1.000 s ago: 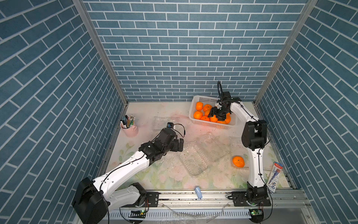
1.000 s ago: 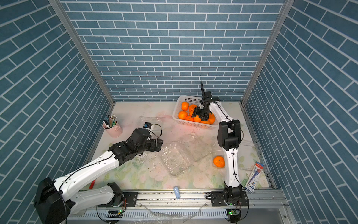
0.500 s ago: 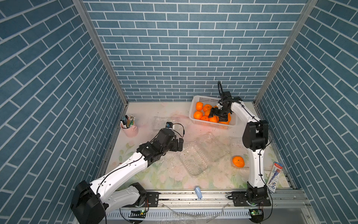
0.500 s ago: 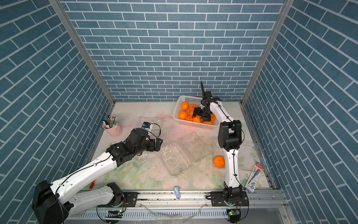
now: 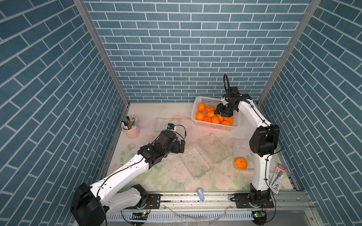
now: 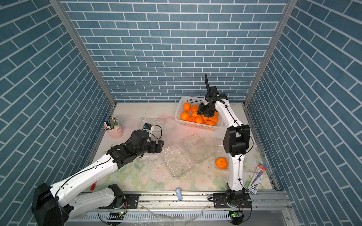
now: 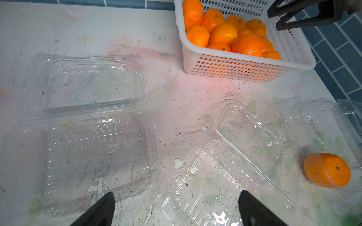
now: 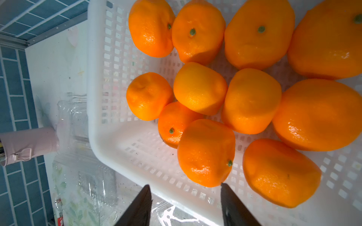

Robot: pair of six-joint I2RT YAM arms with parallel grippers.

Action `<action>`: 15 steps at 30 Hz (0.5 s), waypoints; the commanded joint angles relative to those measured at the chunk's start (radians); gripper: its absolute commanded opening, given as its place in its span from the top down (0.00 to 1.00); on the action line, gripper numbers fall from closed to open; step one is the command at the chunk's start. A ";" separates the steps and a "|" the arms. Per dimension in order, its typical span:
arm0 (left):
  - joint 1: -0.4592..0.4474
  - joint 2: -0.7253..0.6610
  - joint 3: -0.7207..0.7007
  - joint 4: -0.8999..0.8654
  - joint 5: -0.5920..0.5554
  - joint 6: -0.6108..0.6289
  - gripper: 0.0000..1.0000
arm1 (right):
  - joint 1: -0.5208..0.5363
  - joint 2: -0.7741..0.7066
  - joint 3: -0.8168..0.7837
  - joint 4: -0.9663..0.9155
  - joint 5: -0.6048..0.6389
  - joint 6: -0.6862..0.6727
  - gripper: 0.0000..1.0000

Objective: Take oranges out of containers
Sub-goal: Place the orange in the basket.

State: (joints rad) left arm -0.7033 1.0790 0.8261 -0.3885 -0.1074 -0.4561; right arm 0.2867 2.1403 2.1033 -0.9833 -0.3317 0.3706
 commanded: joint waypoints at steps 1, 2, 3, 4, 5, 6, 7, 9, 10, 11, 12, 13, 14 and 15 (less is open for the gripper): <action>0.007 -0.011 -0.010 -0.014 -0.002 0.001 0.01 | 0.019 -0.023 0.044 0.008 -0.038 -0.019 0.48; 0.007 -0.010 -0.010 -0.013 -0.002 0.000 0.01 | 0.020 -0.015 0.054 0.005 -0.044 -0.020 0.49; 0.007 -0.011 -0.011 -0.013 -0.002 0.000 0.01 | 0.020 -0.002 0.067 0.002 -0.049 -0.022 0.51; 0.006 -0.011 -0.010 -0.013 -0.002 0.000 0.01 | 0.020 0.009 0.080 -0.004 -0.052 -0.023 0.52; 0.007 -0.010 -0.011 -0.012 -0.002 -0.001 0.01 | 0.020 0.020 0.085 -0.004 -0.055 -0.025 0.54; 0.007 -0.010 -0.010 -0.012 -0.002 -0.002 0.01 | 0.020 0.030 0.088 0.001 -0.062 -0.027 0.55; 0.007 -0.009 -0.010 -0.011 -0.002 -0.002 0.01 | 0.020 0.041 0.087 0.003 -0.064 -0.029 0.56; 0.007 -0.007 -0.010 -0.013 0.000 -0.002 0.01 | 0.020 0.046 0.085 0.000 -0.056 -0.033 0.59; 0.007 -0.007 -0.012 -0.013 -0.001 -0.004 0.01 | 0.020 0.078 0.079 0.000 -0.048 -0.036 0.60; 0.007 -0.007 -0.013 -0.014 -0.001 -0.004 0.01 | 0.020 0.081 0.072 0.002 -0.040 -0.037 0.60; 0.006 -0.010 -0.014 -0.015 -0.001 -0.004 0.01 | 0.020 0.084 0.059 0.006 -0.032 -0.038 0.61; 0.007 -0.010 -0.016 -0.015 -0.001 -0.004 0.01 | 0.020 0.085 0.044 0.014 -0.030 -0.038 0.62; 0.007 -0.010 -0.015 -0.015 -0.001 -0.004 0.01 | 0.019 0.085 0.031 0.022 -0.029 -0.038 0.63; 0.007 -0.008 -0.016 -0.015 -0.002 -0.003 0.01 | 0.019 0.088 0.019 0.031 -0.030 -0.038 0.64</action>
State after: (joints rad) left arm -0.7033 1.0790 0.8246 -0.3882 -0.1074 -0.4568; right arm 0.3080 2.1994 2.1513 -0.9543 -0.3698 0.3580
